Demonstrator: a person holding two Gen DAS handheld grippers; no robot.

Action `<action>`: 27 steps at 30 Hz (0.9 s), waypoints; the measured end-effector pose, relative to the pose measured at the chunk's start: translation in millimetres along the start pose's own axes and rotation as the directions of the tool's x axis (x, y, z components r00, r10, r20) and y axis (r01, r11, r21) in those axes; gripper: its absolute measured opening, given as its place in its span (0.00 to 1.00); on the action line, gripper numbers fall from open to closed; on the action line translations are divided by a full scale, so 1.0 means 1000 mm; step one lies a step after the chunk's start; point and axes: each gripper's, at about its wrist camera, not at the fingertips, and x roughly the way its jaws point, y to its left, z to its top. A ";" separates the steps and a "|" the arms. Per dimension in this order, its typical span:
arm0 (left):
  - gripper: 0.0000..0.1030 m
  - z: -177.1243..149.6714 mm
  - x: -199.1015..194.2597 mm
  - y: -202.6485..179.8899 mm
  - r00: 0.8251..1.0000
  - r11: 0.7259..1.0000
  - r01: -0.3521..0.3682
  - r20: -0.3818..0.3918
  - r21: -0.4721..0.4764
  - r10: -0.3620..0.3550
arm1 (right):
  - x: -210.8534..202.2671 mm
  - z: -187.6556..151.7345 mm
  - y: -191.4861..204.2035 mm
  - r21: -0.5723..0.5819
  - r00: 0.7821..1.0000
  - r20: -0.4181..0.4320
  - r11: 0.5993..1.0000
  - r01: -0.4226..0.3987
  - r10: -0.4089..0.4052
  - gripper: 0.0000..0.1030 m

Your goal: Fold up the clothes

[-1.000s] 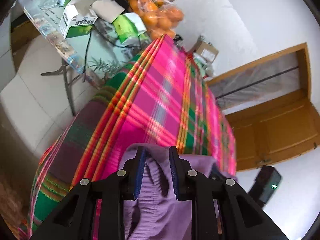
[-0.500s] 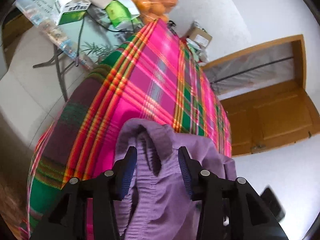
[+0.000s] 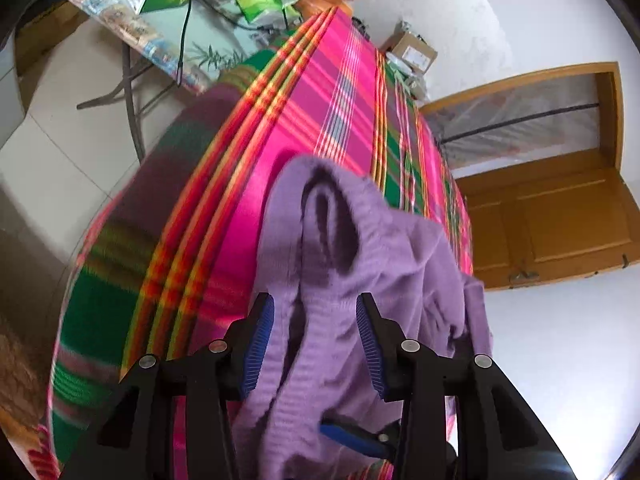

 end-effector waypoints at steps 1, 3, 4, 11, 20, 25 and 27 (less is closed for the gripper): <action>0.42 -0.003 -0.001 0.000 1.000 1.000 -0.002 -0.003 0.005 0.002 | -0.002 -0.003 0.004 -0.018 1.000 0.019 1.000 0.019 -0.018 0.45; 0.42 -0.011 -0.003 0.001 1.000 1.000 0.002 -0.010 0.018 -0.001 | -0.004 -0.008 0.009 -0.040 0.999 0.026 0.999 0.029 -0.028 0.35; 0.42 -0.014 -0.004 0.001 1.000 1.000 0.004 -0.013 0.025 -0.004 | -0.005 -0.010 0.010 -0.044 0.999 0.030 0.999 0.029 -0.027 0.28; 0.42 -0.034 -0.003 -0.003 1.000 0.998 -0.001 -0.031 0.067 0.003 | -0.011 -0.022 0.017 -0.061 0.997 0.047 0.997 0.056 -0.053 0.03; 0.37 -0.048 0.002 -0.008 0.996 0.997 0.044 -0.086 0.064 -0.039 | -0.034 -0.036 0.031 -0.068 0.990 0.133 0.997 0.046 -0.037 0.02; 0.05 -0.057 -0.012 -0.007 0.998 0.995 0.044 -0.046 0.091 -0.040 | -0.041 -0.039 0.032 -0.050 0.989 0.145 0.999 0.018 -0.010 0.02; 0.05 -0.062 -0.023 -0.003 0.999 0.995 0.053 -0.016 0.084 -0.052 | -0.044 -0.037 0.035 -0.058 0.988 0.157 0.998 0.003 0.006 0.02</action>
